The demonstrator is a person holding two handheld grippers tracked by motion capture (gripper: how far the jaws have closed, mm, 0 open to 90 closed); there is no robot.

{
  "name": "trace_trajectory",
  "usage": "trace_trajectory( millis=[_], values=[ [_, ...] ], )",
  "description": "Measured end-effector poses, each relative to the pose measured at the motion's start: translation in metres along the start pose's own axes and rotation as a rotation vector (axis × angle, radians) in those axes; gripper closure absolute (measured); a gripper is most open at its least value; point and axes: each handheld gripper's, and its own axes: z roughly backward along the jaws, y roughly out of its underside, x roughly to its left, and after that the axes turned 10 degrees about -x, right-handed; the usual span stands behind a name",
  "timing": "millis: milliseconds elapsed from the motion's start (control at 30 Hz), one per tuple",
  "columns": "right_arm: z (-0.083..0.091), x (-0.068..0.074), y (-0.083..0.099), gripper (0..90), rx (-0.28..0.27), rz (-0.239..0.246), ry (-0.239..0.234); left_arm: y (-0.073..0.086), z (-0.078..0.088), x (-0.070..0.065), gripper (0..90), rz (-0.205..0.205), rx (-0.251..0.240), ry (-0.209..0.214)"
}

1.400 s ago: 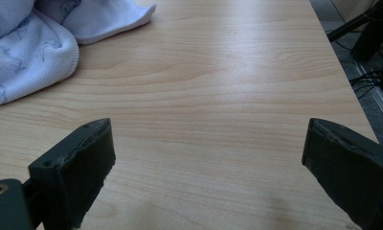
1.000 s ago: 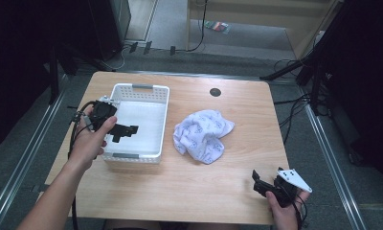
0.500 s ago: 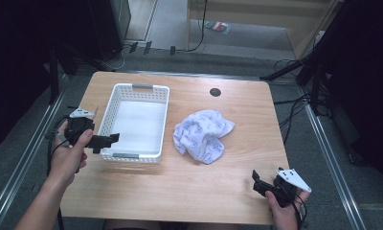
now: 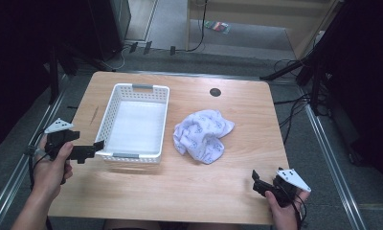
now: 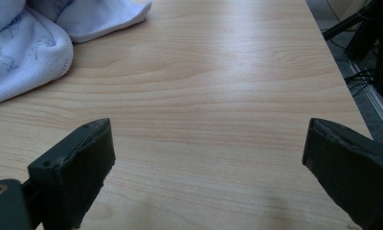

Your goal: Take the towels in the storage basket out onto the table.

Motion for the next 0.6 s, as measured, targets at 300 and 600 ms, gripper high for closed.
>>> trace_trajectory(
  millis=[300,600],
  values=[
    [0.0,0.0,0.0,3.5,0.002,0.002,0.001,0.02,0.013,0.013,0.2,0.008,-0.071,0.003],
    [-0.001,0.001,0.0,3.5,0.005,0.006,0.005,0.037,0.021,0.022,2.7,0.017,-0.115,-0.025]
  ],
)
